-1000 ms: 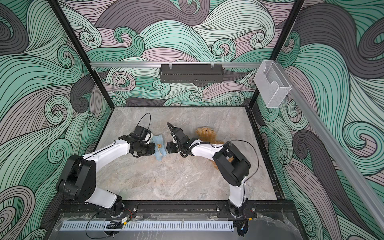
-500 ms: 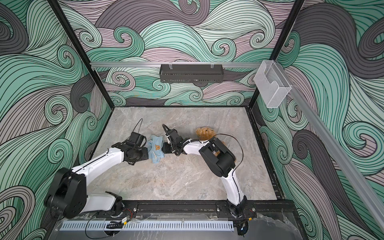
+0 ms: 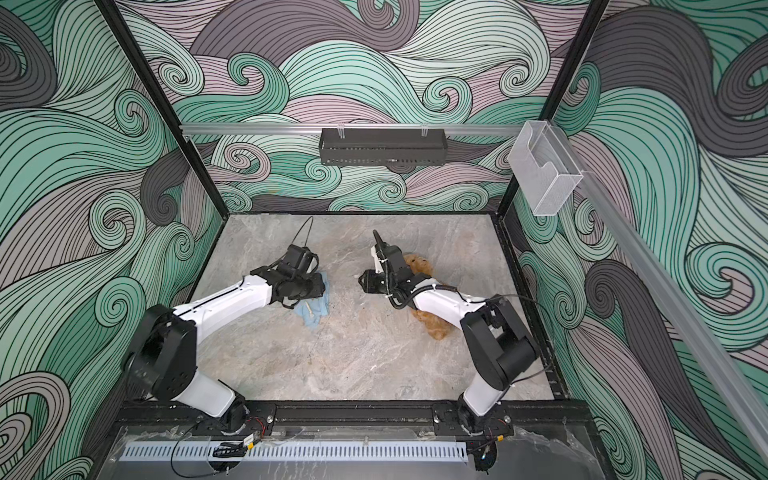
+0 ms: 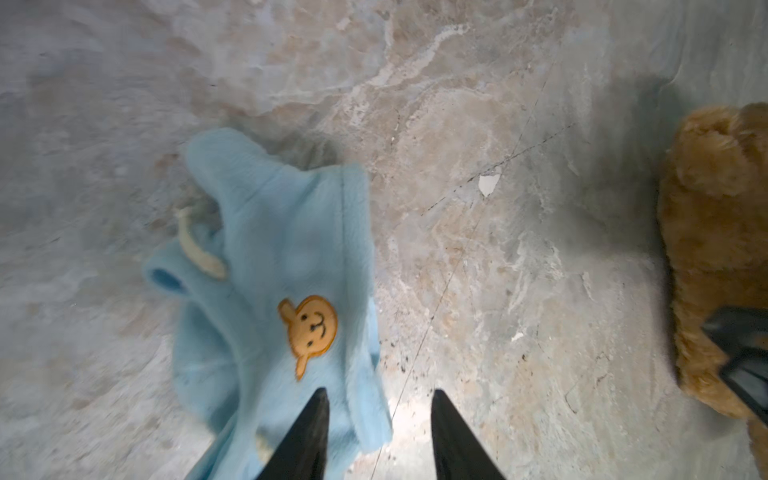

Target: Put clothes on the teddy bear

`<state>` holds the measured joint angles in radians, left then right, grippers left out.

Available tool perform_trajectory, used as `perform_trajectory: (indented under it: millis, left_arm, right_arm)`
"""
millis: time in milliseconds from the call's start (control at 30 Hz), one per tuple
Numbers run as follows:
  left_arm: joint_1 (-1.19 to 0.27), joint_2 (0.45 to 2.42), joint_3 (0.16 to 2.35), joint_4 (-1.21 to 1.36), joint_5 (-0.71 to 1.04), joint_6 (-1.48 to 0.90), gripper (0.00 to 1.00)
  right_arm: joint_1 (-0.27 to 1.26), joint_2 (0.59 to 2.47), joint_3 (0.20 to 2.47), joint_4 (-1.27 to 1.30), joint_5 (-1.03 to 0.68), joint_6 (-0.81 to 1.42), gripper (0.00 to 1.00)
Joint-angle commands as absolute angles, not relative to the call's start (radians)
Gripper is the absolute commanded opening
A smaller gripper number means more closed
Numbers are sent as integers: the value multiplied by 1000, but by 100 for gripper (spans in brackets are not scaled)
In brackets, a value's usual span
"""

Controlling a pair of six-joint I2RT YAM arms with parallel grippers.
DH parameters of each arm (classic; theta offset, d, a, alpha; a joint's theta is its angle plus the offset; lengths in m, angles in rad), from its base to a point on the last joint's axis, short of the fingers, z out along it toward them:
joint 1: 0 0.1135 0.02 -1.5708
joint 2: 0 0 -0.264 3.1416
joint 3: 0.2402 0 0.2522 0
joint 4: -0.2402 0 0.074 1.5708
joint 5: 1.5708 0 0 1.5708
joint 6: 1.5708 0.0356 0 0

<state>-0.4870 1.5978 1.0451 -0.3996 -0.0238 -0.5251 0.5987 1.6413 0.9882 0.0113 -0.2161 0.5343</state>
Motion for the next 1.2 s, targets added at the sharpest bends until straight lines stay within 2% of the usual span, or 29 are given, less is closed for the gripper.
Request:
perform_trajectory:
  millis: [0, 233, 433, 533, 667, 733, 900, 1067, 1167]
  left_arm:
    - [-494, 1683, 1114, -453, -67, -482, 41]
    - [-498, 1813, 1164, -467, -86, -463, 35]
    - [-499, 1844, 1169, -430, -74, -456, 21]
    - [-499, 1824, 1159, -418, -83, -451, 9]
    - [-497, 1746, 1123, -393, -96, -418, 3]
    - [-496, 1701, 1100, -381, -93, -393, 0]
    - [-490, 1616, 1039, -309, -1, -313, 0]
    - [-488, 1566, 1011, -265, 127, -246, 0]
    - [-488, 1592, 1022, -265, 174, -222, 0]
  right_arm:
    - [586, 1597, 952, -11, -187, 521, 36]
    - [569, 1584, 924, 7, -199, 523, 36]
    - [562, 1586, 933, 6, -214, 522, 36]
    - [559, 1563, 936, -21, -213, 505, 36]
    - [549, 1493, 936, -106, -170, 446, 40]
    - [545, 1438, 936, -161, -118, 406, 44]
    - [529, 1323, 944, -278, 15, 304, 61]
    - [469, 1245, 974, -409, 169, 259, 88]
    - [442, 1220, 959, -414, 190, 262, 98]
